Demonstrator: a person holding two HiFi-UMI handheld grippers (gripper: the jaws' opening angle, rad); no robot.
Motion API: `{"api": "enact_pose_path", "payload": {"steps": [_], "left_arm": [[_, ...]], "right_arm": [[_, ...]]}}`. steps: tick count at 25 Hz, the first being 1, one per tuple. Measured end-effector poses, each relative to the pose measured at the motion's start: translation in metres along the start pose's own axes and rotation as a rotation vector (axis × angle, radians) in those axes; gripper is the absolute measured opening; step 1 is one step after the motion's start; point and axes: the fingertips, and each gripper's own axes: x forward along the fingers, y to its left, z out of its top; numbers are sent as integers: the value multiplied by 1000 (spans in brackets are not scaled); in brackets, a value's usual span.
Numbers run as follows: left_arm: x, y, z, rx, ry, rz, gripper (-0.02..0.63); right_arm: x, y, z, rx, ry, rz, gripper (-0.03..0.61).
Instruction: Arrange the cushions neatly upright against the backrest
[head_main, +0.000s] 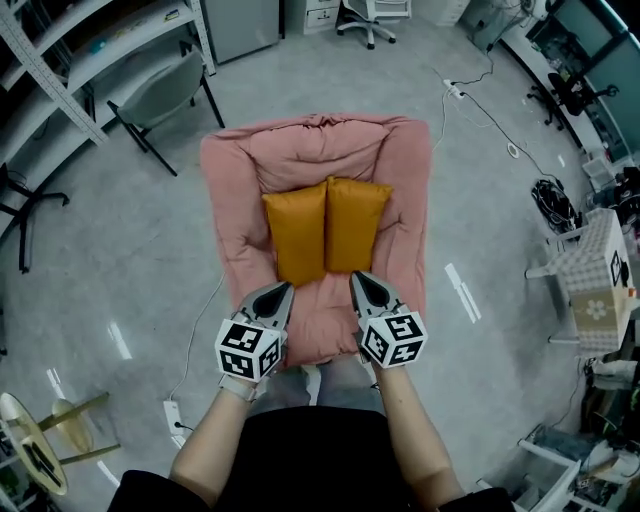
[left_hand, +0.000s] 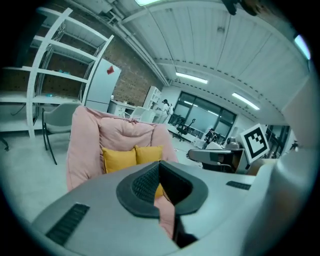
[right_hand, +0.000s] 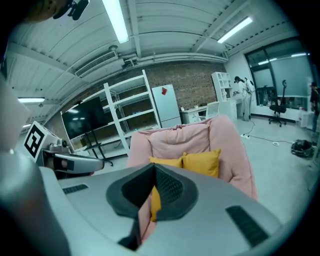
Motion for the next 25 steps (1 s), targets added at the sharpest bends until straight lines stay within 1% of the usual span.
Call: {"api": "enact_pose_path", "payload": {"steps": [3,8,11,17,22,25], "left_arm": [[-13,-20,7,24,5,-10,12],[-26,-58,25,79,-5,-20,12],[-35,-80,43,121,-25,-33,12],[-57,-120,80,227,-102,-62,12],[-70,-128,111,256,-171,-40,12],[-73,-128,114,275,-194,-20,12]], "right_arm": [[-21,17,11,-18,-16,26,9],[-57,36,24,14,-56,86,9],[-76,49,37,-23,-82,119,9],[-114,63,79,-86,-168,186,9],[-132,69,110,-155,-233,217,9],[-139,70,118,-175,-263,233,9]]}}
